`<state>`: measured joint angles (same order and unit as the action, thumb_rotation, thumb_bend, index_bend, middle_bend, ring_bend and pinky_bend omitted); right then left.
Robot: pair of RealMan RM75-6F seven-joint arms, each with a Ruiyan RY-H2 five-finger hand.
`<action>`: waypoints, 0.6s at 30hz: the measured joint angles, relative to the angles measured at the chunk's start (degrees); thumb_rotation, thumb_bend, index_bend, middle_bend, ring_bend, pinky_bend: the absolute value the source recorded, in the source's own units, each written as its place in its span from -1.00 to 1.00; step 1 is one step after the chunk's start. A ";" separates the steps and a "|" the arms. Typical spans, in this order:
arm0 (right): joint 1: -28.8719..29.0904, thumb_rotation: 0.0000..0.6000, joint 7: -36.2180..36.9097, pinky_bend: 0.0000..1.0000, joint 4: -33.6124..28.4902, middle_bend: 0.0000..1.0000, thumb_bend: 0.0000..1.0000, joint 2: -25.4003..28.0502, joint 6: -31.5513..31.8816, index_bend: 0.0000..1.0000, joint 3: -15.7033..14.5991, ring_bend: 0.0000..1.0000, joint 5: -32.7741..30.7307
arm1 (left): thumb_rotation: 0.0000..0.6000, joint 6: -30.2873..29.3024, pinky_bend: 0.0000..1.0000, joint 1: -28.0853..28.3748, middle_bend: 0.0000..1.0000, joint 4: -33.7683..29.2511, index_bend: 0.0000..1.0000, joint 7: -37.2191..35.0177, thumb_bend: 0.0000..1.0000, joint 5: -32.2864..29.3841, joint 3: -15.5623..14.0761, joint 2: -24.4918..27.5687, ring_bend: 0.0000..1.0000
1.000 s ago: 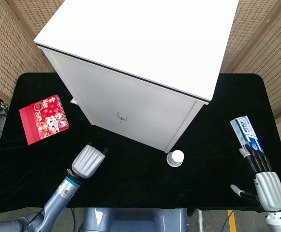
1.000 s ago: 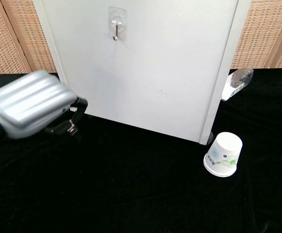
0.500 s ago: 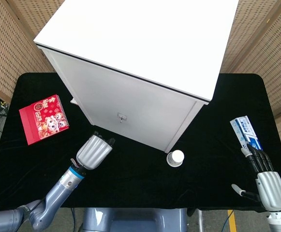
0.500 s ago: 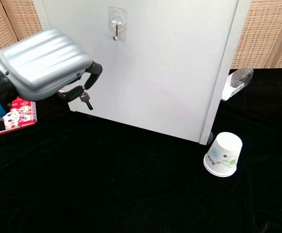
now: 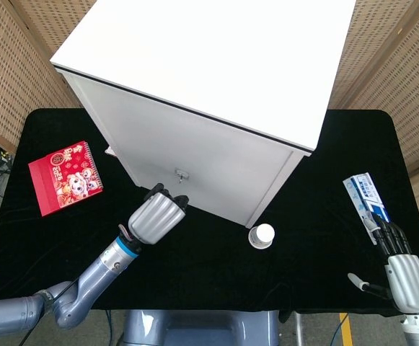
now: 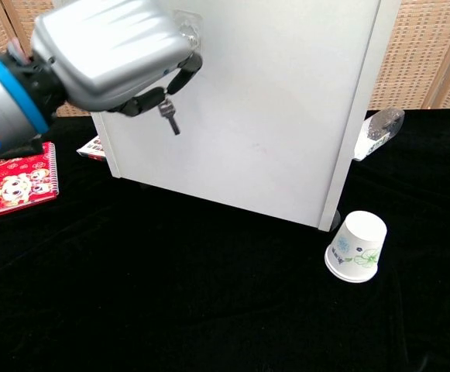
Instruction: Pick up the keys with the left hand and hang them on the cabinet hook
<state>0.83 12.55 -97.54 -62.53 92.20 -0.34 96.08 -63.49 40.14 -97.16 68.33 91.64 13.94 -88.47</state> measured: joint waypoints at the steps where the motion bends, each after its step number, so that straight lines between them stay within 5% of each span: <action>1: 0.00 1.00 0.44 -1.00 0.03 -1.00 -0.79 0.13 0.01 -1.00 0.06 -1.00 -0.13 | 1.00 0.52 0.58 0.70 0.89 -0.35 0.19 1.00 -0.05 -0.40 0.60 0.10 0.75; 18: 0.06 1.00 2.30 -1.00 0.27 -1.00 -0.79 0.73 0.01 -1.00 0.28 -1.00 -0.44 | 1.00 1.64 0.58 5.05 0.89 -2.99 0.19 7.28 -0.05 -5.31 2.00 1.19 0.75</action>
<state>0.89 14.85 -97.27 -61.81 92.21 -0.05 95.64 -61.84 45.18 -100.14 75.60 86.32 15.94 -87.28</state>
